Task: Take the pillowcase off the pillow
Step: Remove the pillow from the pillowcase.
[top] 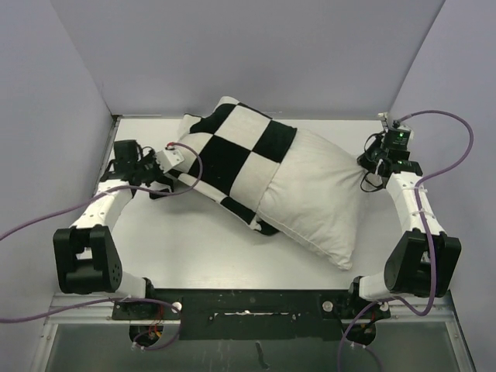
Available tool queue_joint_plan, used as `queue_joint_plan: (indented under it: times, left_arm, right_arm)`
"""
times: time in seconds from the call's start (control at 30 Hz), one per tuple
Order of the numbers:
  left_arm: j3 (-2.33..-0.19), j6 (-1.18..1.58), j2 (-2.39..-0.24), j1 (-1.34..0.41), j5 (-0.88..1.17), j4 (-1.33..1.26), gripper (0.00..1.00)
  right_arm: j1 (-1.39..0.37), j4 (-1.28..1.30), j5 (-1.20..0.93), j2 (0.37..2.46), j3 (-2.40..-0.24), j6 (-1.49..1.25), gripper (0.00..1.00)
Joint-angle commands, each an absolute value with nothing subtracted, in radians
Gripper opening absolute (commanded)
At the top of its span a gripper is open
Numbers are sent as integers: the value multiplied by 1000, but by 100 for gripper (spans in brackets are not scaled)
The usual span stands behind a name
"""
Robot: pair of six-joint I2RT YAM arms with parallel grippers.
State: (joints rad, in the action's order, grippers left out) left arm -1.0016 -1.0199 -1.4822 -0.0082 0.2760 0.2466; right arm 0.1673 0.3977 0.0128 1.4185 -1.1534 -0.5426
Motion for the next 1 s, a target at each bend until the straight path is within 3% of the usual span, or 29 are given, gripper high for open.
queue_joint_plan:
  times: [0.0,0.13,0.17,0.23,0.27,0.3,0.33,0.5,0.67,0.97]
  left_arm:
    - [-1033,-1076,-1391,241,249,350,0]
    - [-1046,-1099,-1390,321,297,445,0]
    - [-1053,-1095,-1383,321,318,483,0]
    - [-1072,-1067,-1360,305,374,549,0]
    - [-1083,-1045,-1350,288,391,576,0]
    - [-1093,-1024,-1341,265,399,600,0]
    - [-1102,-1004,-1335,242,403,615,0]
    - [-1152,-899,-1347,153,397,665,0]
    - [-1215,-826,-1395,136,388,694,0]
    - [-1236,-810,-1405,135,373,689,0]
  right_arm:
    - [256,368,110,1434,-1139,-552,0]
    - [258,377,101,1433,-1158,-547,0]
    - [243,382,83,1430,-1168,-514,10]
    - [180,413,64,1409,-1189,-446,58]
    - [143,436,67,1381,-1192,-410,76]
    - [111,453,67,1340,-1180,-381,93]
    - [77,463,57,1285,-1146,-358,98]
    - [-12,632,6,954,-1042,-301,98]
    - [-171,855,-4,748,-996,-330,98]
    - [-363,919,-143,727,-898,-375,98]
